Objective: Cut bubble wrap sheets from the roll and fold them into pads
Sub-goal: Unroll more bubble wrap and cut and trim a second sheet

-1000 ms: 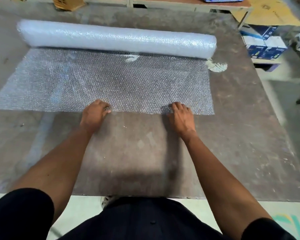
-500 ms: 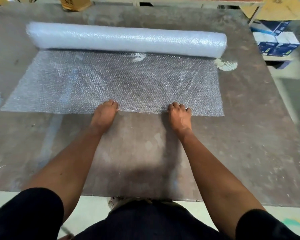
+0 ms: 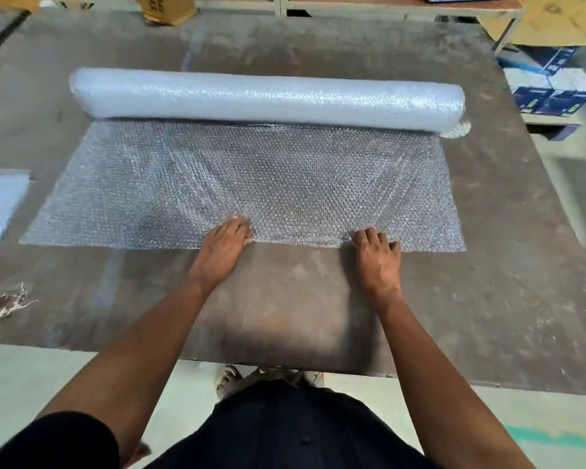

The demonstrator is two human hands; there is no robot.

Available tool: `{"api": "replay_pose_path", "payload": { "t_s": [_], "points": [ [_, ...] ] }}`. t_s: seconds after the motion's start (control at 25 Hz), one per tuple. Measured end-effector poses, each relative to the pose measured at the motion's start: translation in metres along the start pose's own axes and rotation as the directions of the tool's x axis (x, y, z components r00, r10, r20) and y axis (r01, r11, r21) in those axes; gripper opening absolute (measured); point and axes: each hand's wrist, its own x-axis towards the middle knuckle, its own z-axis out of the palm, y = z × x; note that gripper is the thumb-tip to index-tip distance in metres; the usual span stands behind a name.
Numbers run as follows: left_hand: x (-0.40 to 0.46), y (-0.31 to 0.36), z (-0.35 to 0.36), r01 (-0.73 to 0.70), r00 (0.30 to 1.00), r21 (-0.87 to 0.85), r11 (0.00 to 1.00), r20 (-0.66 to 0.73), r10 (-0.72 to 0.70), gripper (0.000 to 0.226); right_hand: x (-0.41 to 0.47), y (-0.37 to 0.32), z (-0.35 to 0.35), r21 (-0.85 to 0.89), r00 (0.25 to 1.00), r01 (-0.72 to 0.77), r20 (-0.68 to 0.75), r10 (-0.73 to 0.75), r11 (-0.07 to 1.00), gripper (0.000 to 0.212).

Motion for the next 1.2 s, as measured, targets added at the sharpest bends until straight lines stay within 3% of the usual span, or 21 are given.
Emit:
{"api": "replay_pose_path", "payload": {
  "t_s": [0.28,0.64,0.84,1.04,1.2],
  "points": [
    [-0.059,0.031,0.003,0.086,0.996,-0.098,0.991,0.018,-0.085,0.044,-0.063,0.01,0.0,0.016,0.998,-0.034,-0.048,0.035,0.999,0.017],
    [-0.13,0.047,-0.017,0.0,0.994,-0.108,0.994,0.104,0.012,0.045,-0.145,0.013,-0.004,0.046,0.992,-0.083,-0.096,0.087,0.996,0.013],
    [-0.169,0.055,-0.016,-0.045,0.989,-0.008,0.999,0.143,0.045,0.046,-0.187,0.005,-0.011,0.062,0.983,-0.107,-0.141,0.115,0.992,0.012],
    [-0.186,0.065,-0.022,-0.031,0.994,-0.144,0.989,-0.11,0.015,0.046,-0.201,-0.017,-0.02,0.162,0.99,-0.115,-0.057,0.125,0.98,0.035],
    [-0.161,0.073,-0.022,0.103,0.992,-0.261,0.96,-0.049,-0.12,0.055,-0.17,-0.056,-0.025,0.286,0.994,-0.08,0.1,0.054,0.955,0.058]
  ]
}}
